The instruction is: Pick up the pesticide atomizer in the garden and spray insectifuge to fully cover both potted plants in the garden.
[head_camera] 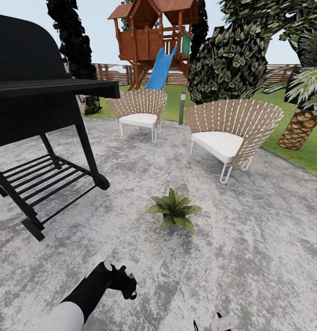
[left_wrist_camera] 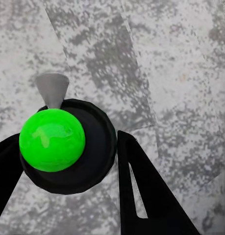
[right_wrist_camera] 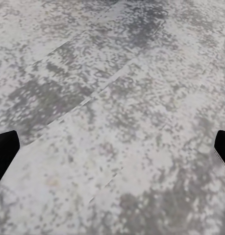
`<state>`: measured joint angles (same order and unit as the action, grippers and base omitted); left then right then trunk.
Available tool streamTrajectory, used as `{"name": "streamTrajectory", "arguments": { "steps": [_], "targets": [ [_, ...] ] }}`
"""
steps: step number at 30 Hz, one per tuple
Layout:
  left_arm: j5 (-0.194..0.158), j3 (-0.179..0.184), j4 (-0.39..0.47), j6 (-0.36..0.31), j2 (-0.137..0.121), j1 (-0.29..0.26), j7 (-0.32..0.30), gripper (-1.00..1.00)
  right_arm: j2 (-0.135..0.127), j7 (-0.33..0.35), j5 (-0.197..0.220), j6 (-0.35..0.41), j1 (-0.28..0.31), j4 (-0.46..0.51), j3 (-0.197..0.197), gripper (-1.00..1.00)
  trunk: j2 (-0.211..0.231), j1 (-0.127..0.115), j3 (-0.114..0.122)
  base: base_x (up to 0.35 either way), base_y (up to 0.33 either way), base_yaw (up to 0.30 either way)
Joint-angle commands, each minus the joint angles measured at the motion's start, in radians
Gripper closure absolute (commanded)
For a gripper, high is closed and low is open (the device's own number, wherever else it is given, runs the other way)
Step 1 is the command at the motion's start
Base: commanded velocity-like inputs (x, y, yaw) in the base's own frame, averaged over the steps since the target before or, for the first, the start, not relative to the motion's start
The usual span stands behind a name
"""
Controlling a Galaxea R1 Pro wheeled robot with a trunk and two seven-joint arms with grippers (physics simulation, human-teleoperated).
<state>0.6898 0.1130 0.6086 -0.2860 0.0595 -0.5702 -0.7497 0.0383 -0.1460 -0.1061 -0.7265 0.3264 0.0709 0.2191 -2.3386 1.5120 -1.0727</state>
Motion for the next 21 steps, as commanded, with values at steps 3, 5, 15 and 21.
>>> {"name": "streamTrajectory", "arguments": {
  "steps": [3,5,15,21],
  "targets": [
    [0.004,0.000,0.002,-0.007,-0.001,-0.001,-0.005,1.00,0.000,-0.010,-0.010,-0.001,0.000,0.000,0.002,-1.00,0.000,0.000,-0.001,0.000,-0.270,0.279],
    [0.004,0.000,0.002,-0.007,-0.001,0.000,-0.005,1.00,0.000,-0.010,-0.010,-0.001,0.000,0.000,0.002,-1.00,0.000,0.000,-0.001,0.000,-0.270,0.279],
    [0.005,-0.001,0.002,-0.007,-0.002,0.000,-0.005,1.00,0.000,-0.010,-0.010,-0.001,0.000,0.000,0.002,-1.00,0.000,0.000,-0.001,-0.099,-0.257,0.279],
    [0.005,-0.001,0.002,-0.007,-0.002,-0.001,-0.005,1.00,0.000,-0.010,-0.010,-0.001,0.000,0.000,0.002,-1.00,0.000,0.000,-0.001,-0.225,-0.189,0.279]
  ]
}}
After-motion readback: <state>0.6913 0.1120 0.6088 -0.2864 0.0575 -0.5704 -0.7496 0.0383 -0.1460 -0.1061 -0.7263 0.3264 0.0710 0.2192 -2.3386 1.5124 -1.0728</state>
